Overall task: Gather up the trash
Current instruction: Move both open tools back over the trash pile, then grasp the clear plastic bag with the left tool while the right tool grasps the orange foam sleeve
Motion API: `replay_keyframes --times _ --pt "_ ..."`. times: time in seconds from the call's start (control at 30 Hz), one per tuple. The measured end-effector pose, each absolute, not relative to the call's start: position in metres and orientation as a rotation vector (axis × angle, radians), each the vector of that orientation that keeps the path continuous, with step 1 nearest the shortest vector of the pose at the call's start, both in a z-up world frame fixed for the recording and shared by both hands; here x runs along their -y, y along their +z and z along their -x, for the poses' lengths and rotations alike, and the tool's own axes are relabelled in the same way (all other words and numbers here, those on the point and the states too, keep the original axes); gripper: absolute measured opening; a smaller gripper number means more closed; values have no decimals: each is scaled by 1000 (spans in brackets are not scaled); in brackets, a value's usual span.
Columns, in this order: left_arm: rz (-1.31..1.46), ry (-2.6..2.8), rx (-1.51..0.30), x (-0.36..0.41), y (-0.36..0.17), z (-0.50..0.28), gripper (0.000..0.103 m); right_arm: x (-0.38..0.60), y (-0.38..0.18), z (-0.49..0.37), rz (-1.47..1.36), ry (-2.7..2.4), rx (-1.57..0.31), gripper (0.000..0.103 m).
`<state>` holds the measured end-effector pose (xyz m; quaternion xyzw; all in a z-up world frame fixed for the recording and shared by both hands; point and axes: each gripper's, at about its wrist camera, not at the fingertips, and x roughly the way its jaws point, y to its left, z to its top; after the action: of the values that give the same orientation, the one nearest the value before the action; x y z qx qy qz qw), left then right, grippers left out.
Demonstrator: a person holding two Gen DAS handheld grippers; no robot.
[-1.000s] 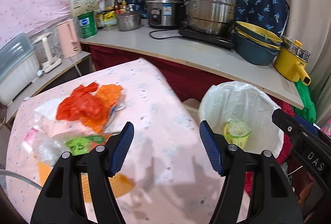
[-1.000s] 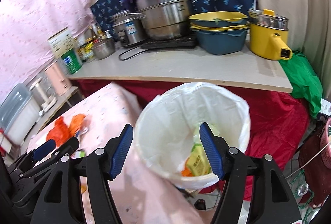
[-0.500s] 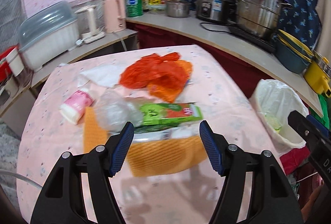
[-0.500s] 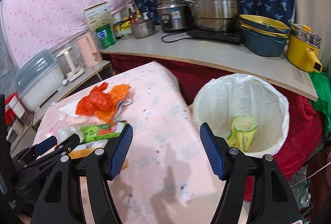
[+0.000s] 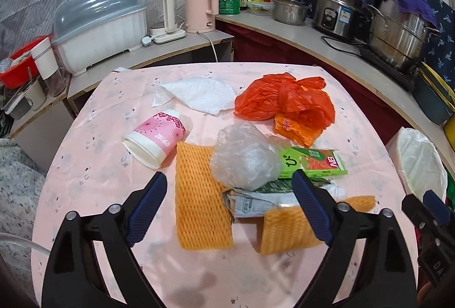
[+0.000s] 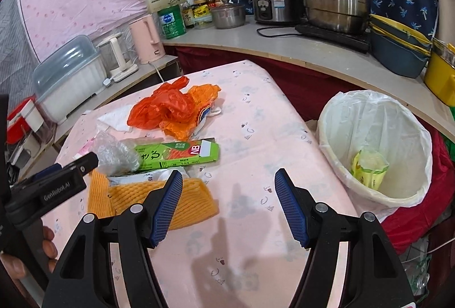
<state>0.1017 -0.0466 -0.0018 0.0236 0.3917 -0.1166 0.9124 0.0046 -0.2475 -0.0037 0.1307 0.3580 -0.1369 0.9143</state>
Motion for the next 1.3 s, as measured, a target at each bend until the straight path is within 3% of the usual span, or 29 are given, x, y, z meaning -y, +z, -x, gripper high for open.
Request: replay_keyframes --times 0.37,0.53,0.63,0.7,1.13,1.2,1.3 --pt "-27 -259 -881 65 -22 -146 84 250 -25 -26 -286 -272 -789 65" --pt "-17 -284 -927 67 -34 -153 48 248 -31 -32 -289 -257 -804 65" --pt "-16 -293 -921 66 -33 -150 34 244 -33 -33 -287 -246 -807 65" --pt "-18 -297 -913 66 -30 -147 30 242 -33 -33 -284 -239 -807 65" --pt "-30 -330 -864 68 -12 -115 26 235 -45 -35 -299 -188 -821 64" --pt "-35 -336 -858 70 -10 -110 26 233 -47 -36 -296 -179 -827 54" --pt "-37 -345 -853 73 -7 -106 26 232 -50 -35 -296 -159 -843 22"
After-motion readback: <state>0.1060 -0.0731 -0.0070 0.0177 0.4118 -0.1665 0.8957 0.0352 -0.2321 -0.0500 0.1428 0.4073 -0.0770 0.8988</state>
